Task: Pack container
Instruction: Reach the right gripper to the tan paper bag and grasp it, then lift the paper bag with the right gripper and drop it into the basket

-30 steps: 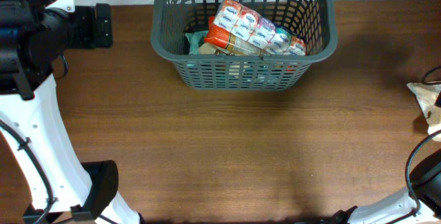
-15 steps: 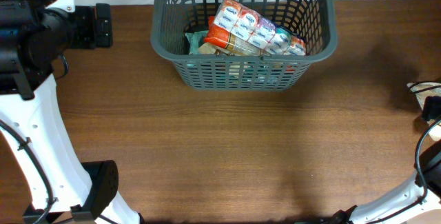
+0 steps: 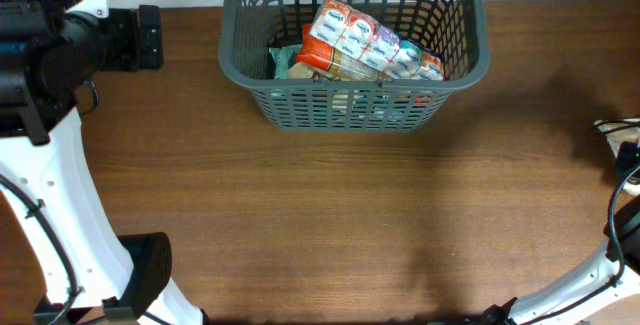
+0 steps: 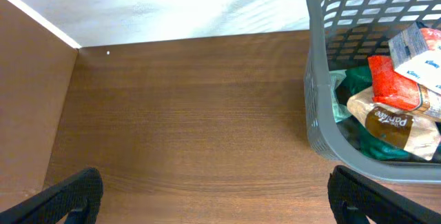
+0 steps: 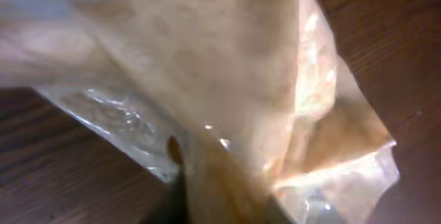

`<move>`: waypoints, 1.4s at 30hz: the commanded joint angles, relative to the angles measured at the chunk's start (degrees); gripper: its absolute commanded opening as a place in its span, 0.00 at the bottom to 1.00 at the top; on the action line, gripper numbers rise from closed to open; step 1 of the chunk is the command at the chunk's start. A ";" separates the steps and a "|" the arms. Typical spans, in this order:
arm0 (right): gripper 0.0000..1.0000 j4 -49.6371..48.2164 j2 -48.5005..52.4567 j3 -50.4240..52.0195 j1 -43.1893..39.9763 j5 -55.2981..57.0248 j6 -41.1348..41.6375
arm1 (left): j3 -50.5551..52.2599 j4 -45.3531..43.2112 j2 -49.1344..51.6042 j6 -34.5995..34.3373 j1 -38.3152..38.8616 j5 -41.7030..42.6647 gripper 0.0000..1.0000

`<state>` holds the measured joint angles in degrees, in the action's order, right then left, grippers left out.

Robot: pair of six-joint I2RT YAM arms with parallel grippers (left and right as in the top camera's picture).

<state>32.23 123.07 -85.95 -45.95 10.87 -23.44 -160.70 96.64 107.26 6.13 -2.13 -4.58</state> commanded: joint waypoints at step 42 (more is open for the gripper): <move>0.04 31.85 -11.96 -54.49 50.93 -22.93 6.51 | 0.07 0.00 -0.20 -0.72 -0.17 -0.20 0.99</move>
<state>65.01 111.22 -140.33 -0.21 -25.78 -8.19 -160.70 96.64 107.26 6.13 -2.11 -4.56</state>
